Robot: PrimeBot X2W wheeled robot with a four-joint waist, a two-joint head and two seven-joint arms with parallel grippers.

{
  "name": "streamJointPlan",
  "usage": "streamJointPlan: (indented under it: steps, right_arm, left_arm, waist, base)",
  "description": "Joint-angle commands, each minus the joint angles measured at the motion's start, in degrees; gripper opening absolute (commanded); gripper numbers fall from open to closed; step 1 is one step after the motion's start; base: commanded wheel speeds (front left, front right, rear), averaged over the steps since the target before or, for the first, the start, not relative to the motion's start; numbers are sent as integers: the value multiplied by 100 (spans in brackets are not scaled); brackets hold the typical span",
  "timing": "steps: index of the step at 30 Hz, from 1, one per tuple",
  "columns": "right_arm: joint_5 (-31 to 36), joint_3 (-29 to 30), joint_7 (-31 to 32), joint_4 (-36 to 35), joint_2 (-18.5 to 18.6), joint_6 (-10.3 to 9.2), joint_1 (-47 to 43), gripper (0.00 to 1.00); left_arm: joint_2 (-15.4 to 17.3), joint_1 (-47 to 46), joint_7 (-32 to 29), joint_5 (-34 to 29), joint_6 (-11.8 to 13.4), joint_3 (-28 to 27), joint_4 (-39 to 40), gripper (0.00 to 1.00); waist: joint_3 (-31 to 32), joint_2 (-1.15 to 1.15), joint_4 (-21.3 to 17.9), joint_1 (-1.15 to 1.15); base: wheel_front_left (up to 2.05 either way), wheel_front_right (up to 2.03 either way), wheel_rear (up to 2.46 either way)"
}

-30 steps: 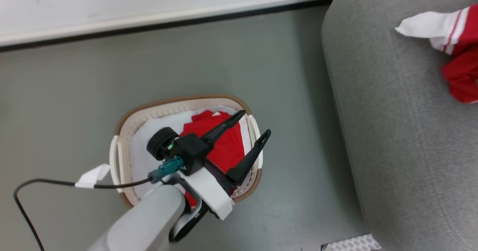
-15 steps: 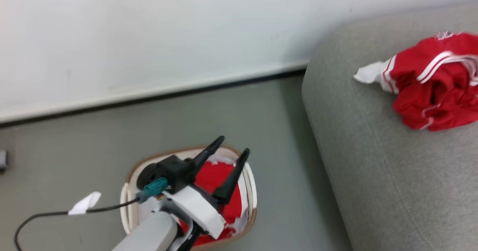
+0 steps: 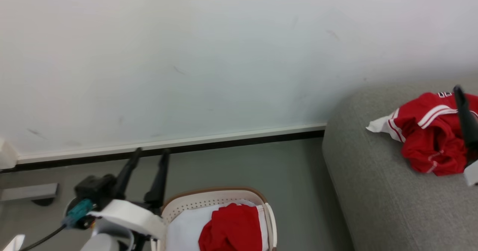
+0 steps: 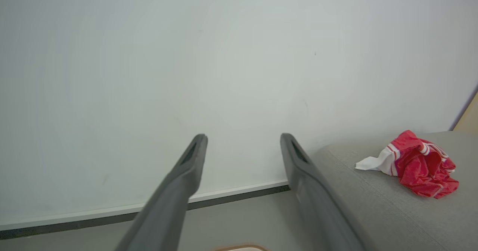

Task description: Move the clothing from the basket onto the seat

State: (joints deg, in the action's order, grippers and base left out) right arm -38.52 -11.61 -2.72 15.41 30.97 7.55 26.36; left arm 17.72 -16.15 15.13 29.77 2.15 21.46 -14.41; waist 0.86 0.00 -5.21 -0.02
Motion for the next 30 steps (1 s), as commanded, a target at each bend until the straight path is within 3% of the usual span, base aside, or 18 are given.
streamJointPlan:
  steps: [1,7,15,23,30]
  right_arm:
    - [37,42,-41,-37,-3,-12,-118,100]
    - [641,464,-510,-514,-836,-12,-1295,100]
    - [1055,782,-1168,-492,-1919,-12,-2413,100]
    - [1533,690,-1247,-417,-2148,-12,-2478,100]
    - [1641,624,-1249,-307,-2215,-12,-2382,100]
  left_arm:
    - [41,100,2,-40,15,-25,4,100]
    - [-86,584,2,-203,82,-728,38,100]
    - [-624,1148,3,-793,-113,-1480,121,100]
    - [-1063,1523,3,-1429,-477,-2152,309,100]
    - [-1233,1498,3,-1789,-742,-2351,241,100]
  waist:
    - [125,0,139,2]
    - [161,0,426,2]
    - [143,0,643,2]
    - [118,0,571,2]
    - [120,0,540,2]
  base:
    - [0,0,0]
    - [0,0,0]
    - [0,0,0]
    - [0,0,0]
    - [0,0,0]
